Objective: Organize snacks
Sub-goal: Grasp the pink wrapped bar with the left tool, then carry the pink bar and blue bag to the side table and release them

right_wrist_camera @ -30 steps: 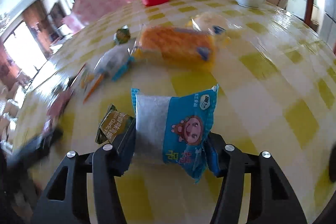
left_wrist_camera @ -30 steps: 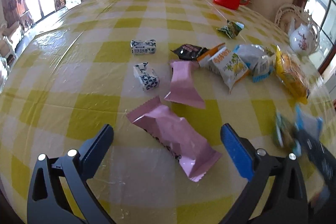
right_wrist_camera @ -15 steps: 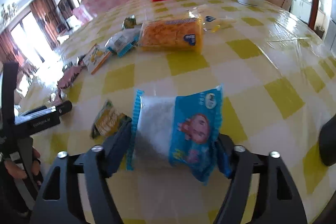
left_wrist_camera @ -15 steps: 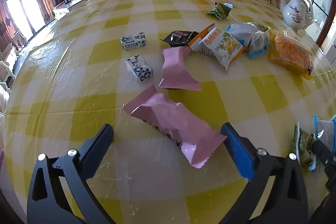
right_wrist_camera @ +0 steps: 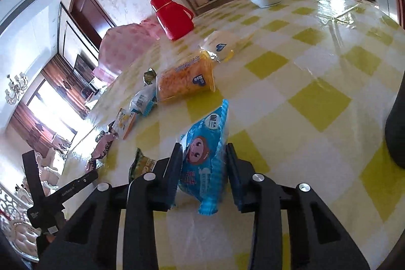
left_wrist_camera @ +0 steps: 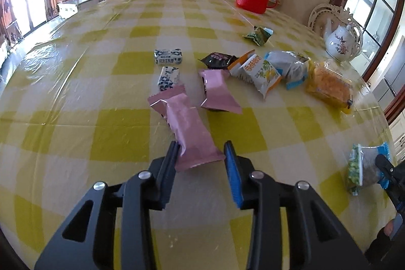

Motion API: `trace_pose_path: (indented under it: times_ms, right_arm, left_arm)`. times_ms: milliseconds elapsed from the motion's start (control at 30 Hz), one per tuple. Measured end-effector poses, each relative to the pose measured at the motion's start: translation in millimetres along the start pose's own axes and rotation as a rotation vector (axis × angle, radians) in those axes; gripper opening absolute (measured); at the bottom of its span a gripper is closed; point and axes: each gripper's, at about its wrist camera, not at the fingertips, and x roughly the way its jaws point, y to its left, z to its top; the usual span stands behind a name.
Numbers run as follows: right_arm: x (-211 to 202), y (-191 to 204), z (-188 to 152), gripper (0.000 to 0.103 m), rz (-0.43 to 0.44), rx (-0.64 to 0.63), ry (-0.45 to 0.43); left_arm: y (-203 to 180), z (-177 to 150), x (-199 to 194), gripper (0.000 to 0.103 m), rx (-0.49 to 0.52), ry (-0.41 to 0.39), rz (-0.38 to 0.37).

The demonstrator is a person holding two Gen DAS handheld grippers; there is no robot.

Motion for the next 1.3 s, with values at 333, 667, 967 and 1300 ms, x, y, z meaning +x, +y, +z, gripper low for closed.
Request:
trace_pose_path:
  times_ms: [333, 667, 967, 1300]
  right_arm:
    - [7.1, 7.0, -0.2, 0.042, -0.017, -0.035, 0.04]
    - [44.2, 59.8, -10.5, 0.061, -0.219, -0.308, 0.166]
    - [-7.0, 15.2, -9.8, 0.032, -0.017, -0.02, -0.039]
    - [-29.1, 12.1, -24.3, 0.031, 0.048, 0.061, -0.067]
  left_arm:
    - [5.4, -6.7, -15.9, 0.037, -0.033, -0.058, -0.047]
    - [10.1, -8.0, -19.4, 0.037, -0.047, -0.067, -0.098]
    - [7.3, -25.1, -37.7, 0.037, -0.035, -0.093, -0.168]
    - [7.5, -46.3, -66.7, 0.037, -0.006, -0.111, -0.217]
